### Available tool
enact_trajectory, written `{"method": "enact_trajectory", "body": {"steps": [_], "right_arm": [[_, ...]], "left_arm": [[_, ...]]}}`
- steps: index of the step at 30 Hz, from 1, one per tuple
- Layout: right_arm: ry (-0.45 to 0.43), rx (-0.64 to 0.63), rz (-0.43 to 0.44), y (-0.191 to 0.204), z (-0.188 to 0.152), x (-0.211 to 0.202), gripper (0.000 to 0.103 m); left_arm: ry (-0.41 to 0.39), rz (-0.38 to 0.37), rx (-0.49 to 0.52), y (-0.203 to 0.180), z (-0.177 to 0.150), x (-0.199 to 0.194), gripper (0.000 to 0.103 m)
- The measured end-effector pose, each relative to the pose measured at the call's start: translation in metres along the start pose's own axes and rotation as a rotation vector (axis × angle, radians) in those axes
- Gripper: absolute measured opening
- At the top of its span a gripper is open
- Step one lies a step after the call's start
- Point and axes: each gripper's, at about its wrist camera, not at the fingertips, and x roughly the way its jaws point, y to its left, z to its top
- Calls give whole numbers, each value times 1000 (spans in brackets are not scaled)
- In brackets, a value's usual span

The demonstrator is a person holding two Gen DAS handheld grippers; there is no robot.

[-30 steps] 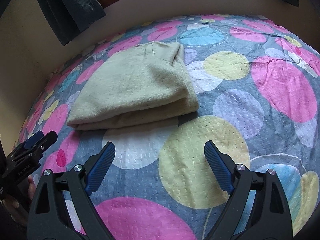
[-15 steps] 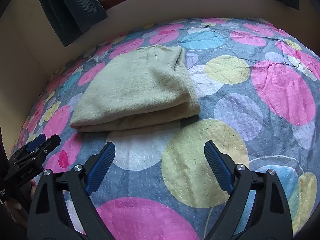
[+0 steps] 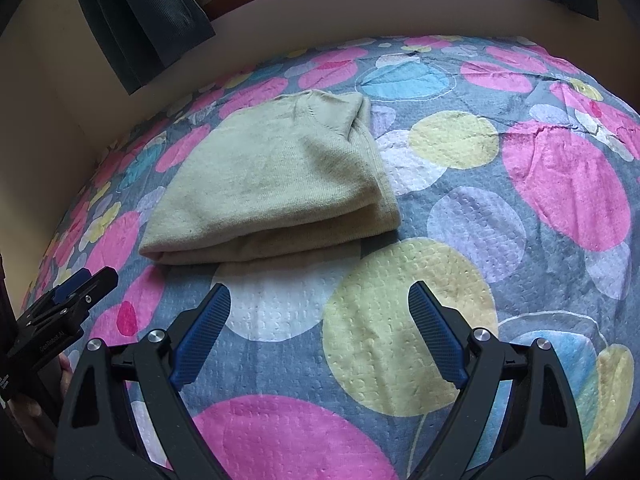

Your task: Fold small clothes

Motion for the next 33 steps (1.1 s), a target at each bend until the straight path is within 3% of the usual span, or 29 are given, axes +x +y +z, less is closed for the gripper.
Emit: {"method": "enact_trajectory", "body": {"steps": [33], "right_arm": [[11, -7, 5, 0, -2, 5, 90]], "left_arm": [[-8, 25, 10, 0, -1, -1, 86]]}}
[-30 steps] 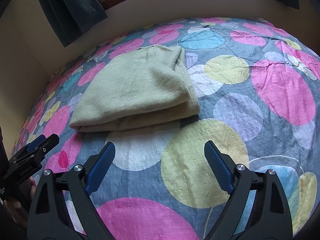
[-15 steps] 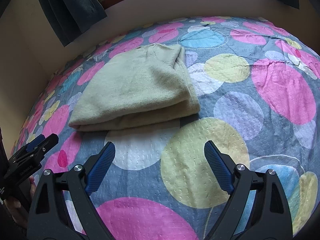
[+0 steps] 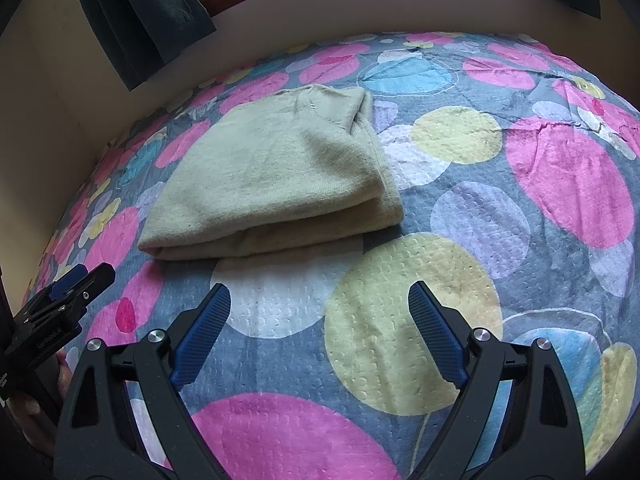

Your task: Fold small clothes

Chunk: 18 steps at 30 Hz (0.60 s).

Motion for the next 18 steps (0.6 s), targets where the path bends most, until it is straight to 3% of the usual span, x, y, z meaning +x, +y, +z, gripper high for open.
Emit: {"method": "enact_trajectory", "body": {"steps": [18], "right_arm": [[7, -11, 2, 5, 1, 0, 90]], "left_arm": [[-14, 13, 26, -3, 2, -4, 86]]}}
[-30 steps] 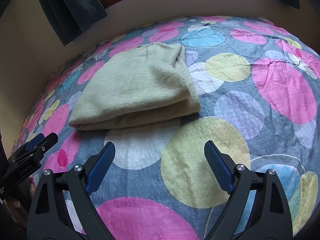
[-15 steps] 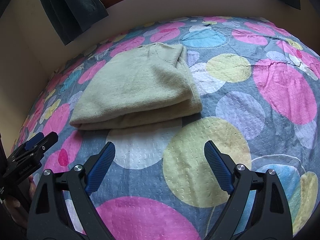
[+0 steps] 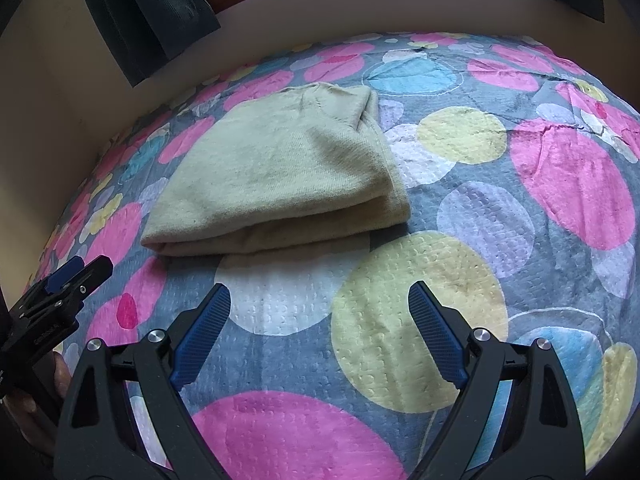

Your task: Fold small clothes

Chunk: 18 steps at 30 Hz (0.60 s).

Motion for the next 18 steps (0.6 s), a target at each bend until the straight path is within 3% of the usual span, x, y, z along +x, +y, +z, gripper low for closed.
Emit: {"method": "enact_trajectory", "body": {"steps": [15, 18], "right_arm": [[22, -17, 9, -1, -1, 7, 90], [26, -21, 12, -1, -2, 8, 90]], "left_arm": [[9, 13, -7, -1, 0, 1, 86], [-14, -21, 17, -3, -1, -2, 86]]}}
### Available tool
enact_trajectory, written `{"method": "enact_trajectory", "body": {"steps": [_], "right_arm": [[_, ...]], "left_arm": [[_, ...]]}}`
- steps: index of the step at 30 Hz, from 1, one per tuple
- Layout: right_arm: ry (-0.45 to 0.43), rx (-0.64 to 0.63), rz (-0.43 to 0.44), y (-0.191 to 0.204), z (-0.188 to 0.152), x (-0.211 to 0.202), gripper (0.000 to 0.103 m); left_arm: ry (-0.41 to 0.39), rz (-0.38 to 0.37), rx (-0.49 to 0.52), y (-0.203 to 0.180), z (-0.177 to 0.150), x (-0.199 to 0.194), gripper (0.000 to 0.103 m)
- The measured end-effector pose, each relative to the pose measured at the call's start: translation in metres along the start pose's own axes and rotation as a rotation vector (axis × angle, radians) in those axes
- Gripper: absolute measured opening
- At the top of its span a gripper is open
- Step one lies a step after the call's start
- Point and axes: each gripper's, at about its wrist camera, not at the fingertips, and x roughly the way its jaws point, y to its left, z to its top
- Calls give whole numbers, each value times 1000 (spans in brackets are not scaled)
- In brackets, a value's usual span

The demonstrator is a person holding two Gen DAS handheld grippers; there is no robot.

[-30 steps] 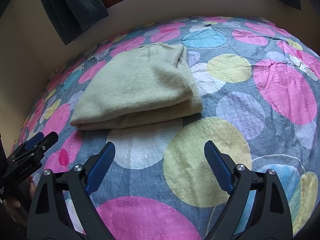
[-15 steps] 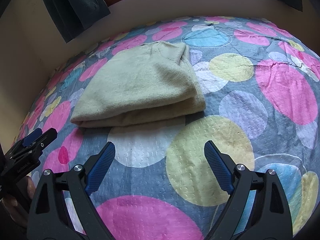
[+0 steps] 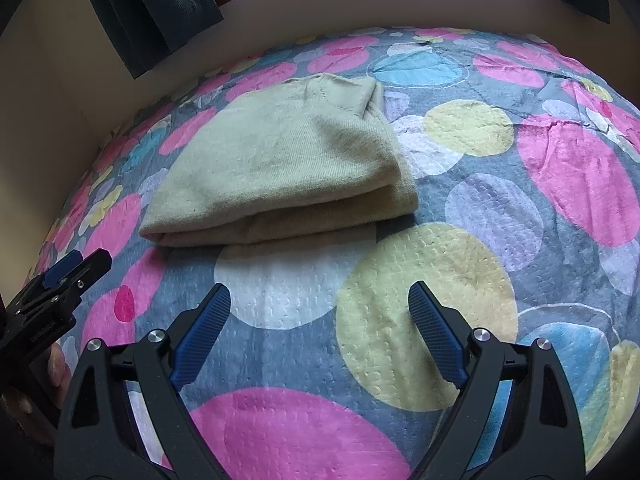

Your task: Fold small clothes

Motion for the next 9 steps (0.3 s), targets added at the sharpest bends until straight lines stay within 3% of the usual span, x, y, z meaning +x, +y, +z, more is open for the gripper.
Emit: {"method": "enact_trajectory", "body": {"steps": [4, 6, 9], "right_arm": [[9, -2, 7, 0, -1, 1, 90], [10, 6, 17, -3, 1, 0, 90], [-1, 31, 50, -10, 8, -6, 90]], "left_arm": [[-51, 76, 35, -1, 2, -4, 86], [-18, 92, 60, 5, 7, 1, 86], [9, 117, -18, 34, 22, 11, 86]]}}
